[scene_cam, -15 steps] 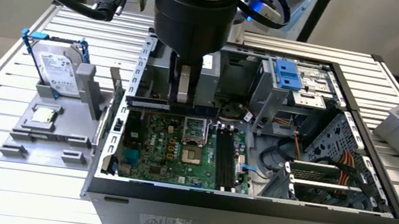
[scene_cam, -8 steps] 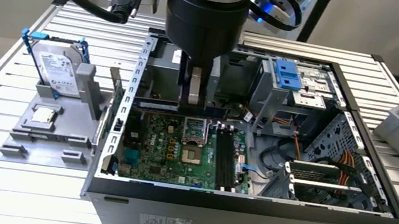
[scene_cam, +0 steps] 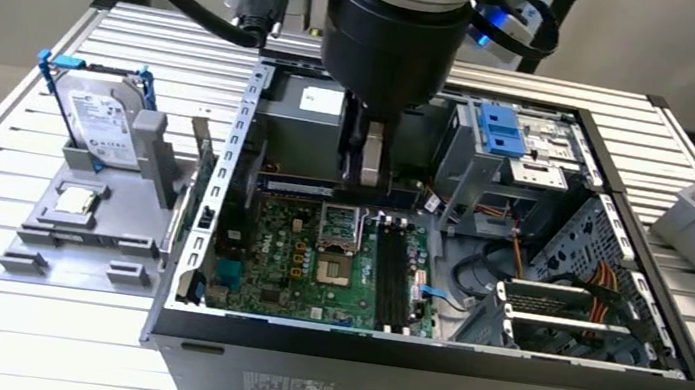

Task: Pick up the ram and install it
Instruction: 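Pick up the ram and move it above insertion slot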

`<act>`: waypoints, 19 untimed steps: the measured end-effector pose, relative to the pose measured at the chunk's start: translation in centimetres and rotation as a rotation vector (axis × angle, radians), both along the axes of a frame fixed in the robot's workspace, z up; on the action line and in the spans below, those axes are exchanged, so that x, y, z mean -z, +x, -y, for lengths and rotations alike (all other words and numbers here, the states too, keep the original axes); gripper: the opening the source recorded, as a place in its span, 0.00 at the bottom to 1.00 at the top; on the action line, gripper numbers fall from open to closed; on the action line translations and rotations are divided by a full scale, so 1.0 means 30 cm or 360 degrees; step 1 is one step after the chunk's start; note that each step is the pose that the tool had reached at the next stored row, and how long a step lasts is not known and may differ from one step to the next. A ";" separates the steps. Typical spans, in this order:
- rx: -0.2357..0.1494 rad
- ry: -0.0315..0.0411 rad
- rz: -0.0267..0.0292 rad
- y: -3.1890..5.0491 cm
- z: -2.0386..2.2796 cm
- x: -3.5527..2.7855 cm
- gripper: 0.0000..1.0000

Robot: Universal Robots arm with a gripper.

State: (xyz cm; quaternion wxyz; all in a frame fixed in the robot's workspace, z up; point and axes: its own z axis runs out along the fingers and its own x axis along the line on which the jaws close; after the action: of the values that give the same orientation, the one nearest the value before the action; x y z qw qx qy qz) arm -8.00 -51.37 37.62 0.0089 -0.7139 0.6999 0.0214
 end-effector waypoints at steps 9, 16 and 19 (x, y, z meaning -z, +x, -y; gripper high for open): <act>0.0045 0.0000 -0.00001 0.054 0.000 0.000 0.00; 0.0109 0.0000 -0.00001 0.081 -0.004 0.000 0.00; 0.0115 0.0000 -0.00001 0.099 -0.008 0.000 0.00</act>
State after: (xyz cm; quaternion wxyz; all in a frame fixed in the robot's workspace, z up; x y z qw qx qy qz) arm -5.01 -51.13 37.62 0.0096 -0.6880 0.7253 0.0210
